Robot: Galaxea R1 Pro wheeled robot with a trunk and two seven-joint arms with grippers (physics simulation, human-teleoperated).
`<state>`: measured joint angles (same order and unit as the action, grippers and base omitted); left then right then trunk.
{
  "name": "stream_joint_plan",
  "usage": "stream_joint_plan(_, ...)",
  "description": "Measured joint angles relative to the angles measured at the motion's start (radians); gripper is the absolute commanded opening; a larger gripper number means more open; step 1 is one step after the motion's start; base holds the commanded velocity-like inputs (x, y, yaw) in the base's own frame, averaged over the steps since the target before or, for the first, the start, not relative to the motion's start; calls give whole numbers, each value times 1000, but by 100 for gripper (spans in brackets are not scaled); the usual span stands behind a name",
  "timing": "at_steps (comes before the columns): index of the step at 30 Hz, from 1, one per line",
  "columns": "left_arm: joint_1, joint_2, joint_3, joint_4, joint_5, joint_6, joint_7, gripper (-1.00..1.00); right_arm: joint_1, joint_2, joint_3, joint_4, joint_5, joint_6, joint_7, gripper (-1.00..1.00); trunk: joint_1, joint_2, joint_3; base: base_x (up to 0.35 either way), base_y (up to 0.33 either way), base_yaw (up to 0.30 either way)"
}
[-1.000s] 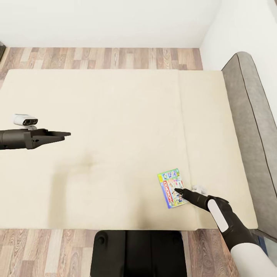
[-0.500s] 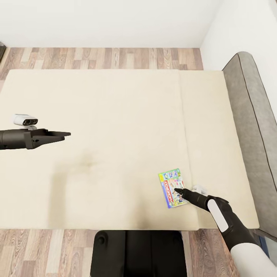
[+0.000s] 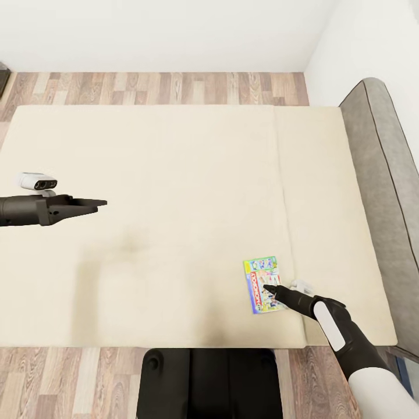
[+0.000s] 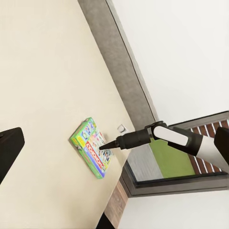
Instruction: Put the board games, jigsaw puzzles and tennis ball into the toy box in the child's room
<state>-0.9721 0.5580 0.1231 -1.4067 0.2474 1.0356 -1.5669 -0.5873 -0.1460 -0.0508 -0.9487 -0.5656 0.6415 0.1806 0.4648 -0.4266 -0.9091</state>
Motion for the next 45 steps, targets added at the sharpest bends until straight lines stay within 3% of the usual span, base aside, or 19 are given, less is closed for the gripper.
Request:
stream_joint_plan(9,0,0,0,0,0,0,0,100,0,0,19,0,0,0,1,100,0,0,0,0,21,0)
stream_joint_plan(45,0,0,0,0,0,0,0,100,0,0,21,0,0,-1,0,100,0,0,0,0,37,0)
